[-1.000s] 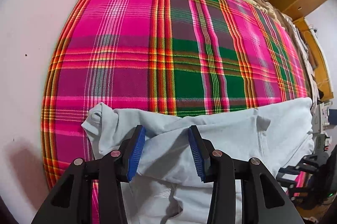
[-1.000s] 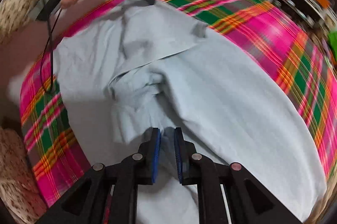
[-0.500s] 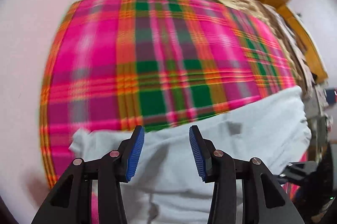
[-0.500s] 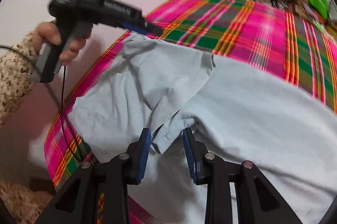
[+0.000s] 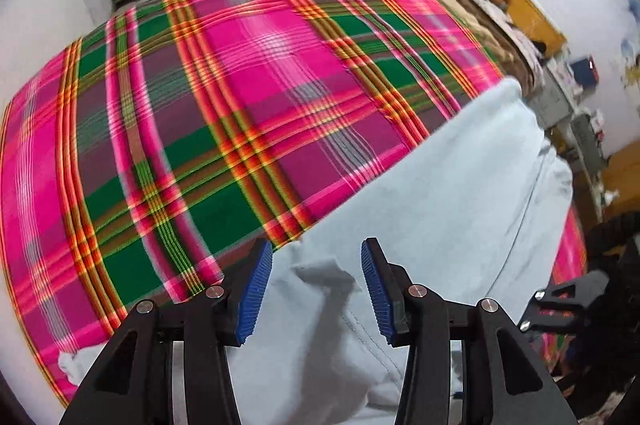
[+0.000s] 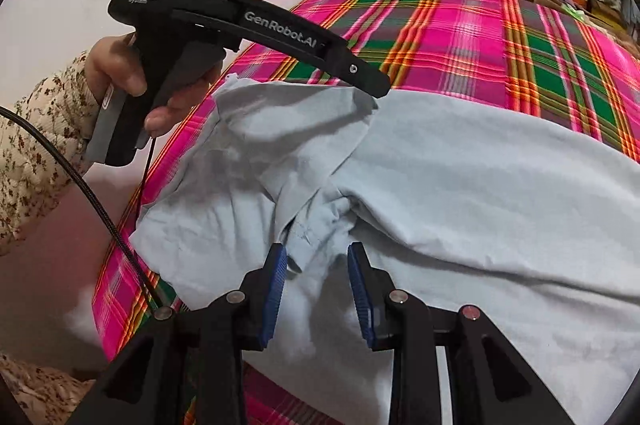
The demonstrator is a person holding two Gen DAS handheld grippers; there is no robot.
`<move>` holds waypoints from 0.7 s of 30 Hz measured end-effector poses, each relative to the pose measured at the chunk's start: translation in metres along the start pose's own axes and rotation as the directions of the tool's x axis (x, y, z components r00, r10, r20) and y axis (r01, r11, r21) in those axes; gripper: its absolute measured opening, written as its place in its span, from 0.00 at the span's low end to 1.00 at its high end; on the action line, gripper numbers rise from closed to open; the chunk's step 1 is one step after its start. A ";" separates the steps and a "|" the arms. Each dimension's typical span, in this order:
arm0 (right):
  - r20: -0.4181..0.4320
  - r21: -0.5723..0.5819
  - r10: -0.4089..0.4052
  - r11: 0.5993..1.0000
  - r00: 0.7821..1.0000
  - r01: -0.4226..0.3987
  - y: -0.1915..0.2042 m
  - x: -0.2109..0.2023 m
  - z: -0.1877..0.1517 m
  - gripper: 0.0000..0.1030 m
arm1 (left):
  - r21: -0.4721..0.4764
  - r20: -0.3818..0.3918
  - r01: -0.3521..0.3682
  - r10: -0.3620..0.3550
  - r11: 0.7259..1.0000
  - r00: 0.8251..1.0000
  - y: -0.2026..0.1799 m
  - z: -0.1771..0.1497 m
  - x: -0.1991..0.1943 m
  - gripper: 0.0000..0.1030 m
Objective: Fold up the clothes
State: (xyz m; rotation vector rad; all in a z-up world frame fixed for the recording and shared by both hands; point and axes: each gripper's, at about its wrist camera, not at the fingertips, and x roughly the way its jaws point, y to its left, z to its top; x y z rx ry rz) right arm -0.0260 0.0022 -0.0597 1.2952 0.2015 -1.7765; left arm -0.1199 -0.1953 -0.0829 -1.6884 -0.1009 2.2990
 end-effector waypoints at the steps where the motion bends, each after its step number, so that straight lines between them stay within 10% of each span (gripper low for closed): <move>1: 0.002 0.008 0.000 1.000 1.000 -0.001 -0.002 -0.001 -0.001 0.31 | 0.026 -0.009 -0.015 0.015 1.000 1.000 -0.005 0.001 0.001 0.47; 9: 0.009 0.050 -0.004 0.999 1.000 0.004 -0.010 -0.003 -0.006 0.31 | 0.056 -0.046 -0.014 0.017 0.998 0.999 -0.008 -0.004 0.021 0.45; 14: 0.009 0.065 -0.007 0.998 1.000 0.007 -0.014 -0.004 -0.009 0.31 | 0.034 -0.019 -0.029 0.030 0.999 0.999 -0.003 -0.005 0.017 0.13; 21: 0.022 0.078 -0.001 0.997 1.000 0.000 -0.014 -0.006 -0.009 0.31 | 0.001 0.020 -0.024 0.024 1.000 1.000 0.001 -0.007 0.007 0.06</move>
